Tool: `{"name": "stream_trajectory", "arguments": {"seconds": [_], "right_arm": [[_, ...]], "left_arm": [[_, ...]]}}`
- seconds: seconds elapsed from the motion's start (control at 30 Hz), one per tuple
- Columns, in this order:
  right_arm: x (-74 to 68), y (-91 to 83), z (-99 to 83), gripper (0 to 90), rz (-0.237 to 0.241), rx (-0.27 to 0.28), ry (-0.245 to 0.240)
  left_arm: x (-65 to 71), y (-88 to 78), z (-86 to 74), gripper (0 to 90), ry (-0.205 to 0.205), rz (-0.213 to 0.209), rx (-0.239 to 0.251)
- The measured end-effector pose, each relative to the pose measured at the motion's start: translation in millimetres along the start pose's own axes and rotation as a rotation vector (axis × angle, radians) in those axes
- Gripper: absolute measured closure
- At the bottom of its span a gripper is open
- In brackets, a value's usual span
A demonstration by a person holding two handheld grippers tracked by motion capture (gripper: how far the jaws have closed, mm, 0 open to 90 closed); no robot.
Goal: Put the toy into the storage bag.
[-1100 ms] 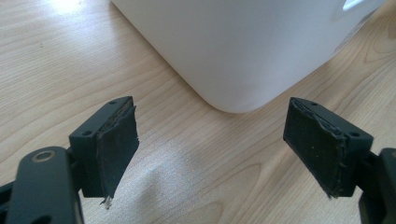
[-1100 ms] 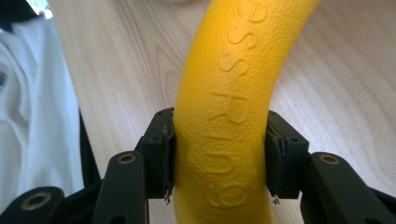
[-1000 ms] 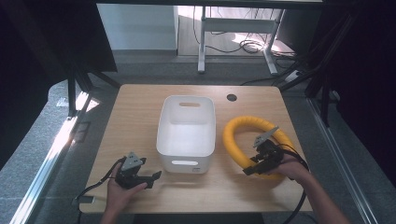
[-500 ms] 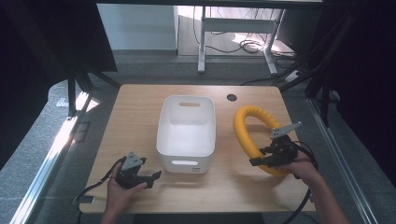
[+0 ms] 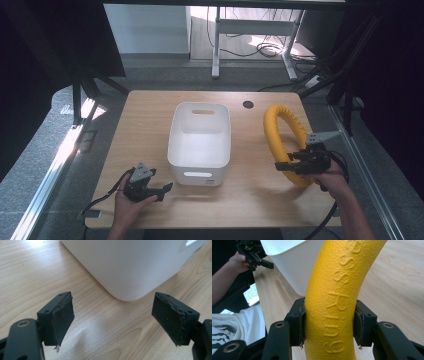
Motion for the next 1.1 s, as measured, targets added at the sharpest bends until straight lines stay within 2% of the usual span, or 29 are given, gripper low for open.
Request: {"name": "stream_trajectory", "arguments": {"seconds": [0.3, 0.33, 0.37, 0.4, 0.43, 0.47, 0.5, 0.53, 0.57, 0.6, 0.63, 0.77, 1.1], "right_arm": [[0.6, -8.8, 0.9, 51.6, -0.014, 0.065, 0.001], [0.2, -12.9, 3.1, 51.6, -0.010, 0.102, 0.002], [0.2, -12.9, 3.1, 51.6, -0.010, 0.102, 0.002], [-1.1, -17.9, 7.4, 51.6, -0.004, 0.150, -0.008], [-1.1, -17.9, 7.4, 51.6, -0.004, 0.150, -0.008], [-3.8, -21.9, 12.3, 51.6, -0.001, 0.194, -0.021], [-3.8, -21.9, 12.3, 51.6, -0.001, 0.194, -0.021], [-6.4, -23.7, 16.9, 51.7, -0.005, 0.237, -0.033], [-6.4, -23.7, 16.9, 51.7, -0.005, 0.237, -0.033], [-8.4, -23.7, 20.6, 51.7, -0.004, 0.283, -0.046], [-9.0, -23.8, 21.8, 51.7, -0.002, 0.296, -0.046], [-11.7, -19.9, 27.2, 51.6, -0.005, 0.319, -0.062], [-12.0, -18.3, 27.9, 51.5, -0.007, 0.355, -0.058]], "left_arm": [[-0.3, 0.3, 0.2, 18.0, -0.001, 0.001, 0.002], [-0.3, 0.4, 0.2, 18.0, -0.001, 0.000, 0.002], [-0.3, 0.4, 0.2, 18.0, -0.001, 0.000, 0.002], [-0.2, 0.8, 0.3, 18.0, -0.001, 0.000, 0.001], [-0.2, 0.8, 0.3, 18.0, -0.001, 0.000, 0.001], [-0.1, 0.9, 0.3, 18.0, 0.000, -0.001, 0.001], [-0.1, 0.9, 0.3, 18.0, 0.000, -0.001, 0.001], [-0.4, 0.4, 0.4, 18.0, 0.000, 0.000, 0.001], [-0.4, 0.4, 0.4, 18.0, 0.000, 0.000, 0.001], [-0.7, 0.0, 0.5, 17.9, -0.001, 0.001, 0.004], [-1.0, -0.2, 0.6, 18.0, 0.002, 0.001, 0.006], [-1.3, -0.6, 0.7, 18.0, 0.004, 0.003, 0.005], [-1.0, 0.2, 0.6, 18.0, 0.003, 0.001, 0.005]]}}
Point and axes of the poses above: each handheld gripper's, and its own axes: y roughly forward along the jaws, z roughly out of its top, x roughly to its right, the point moved 2 cm from there along y, roughly forward along the jaws, and after that the axes turned 11 degrees about z, right-handed, at the moved point
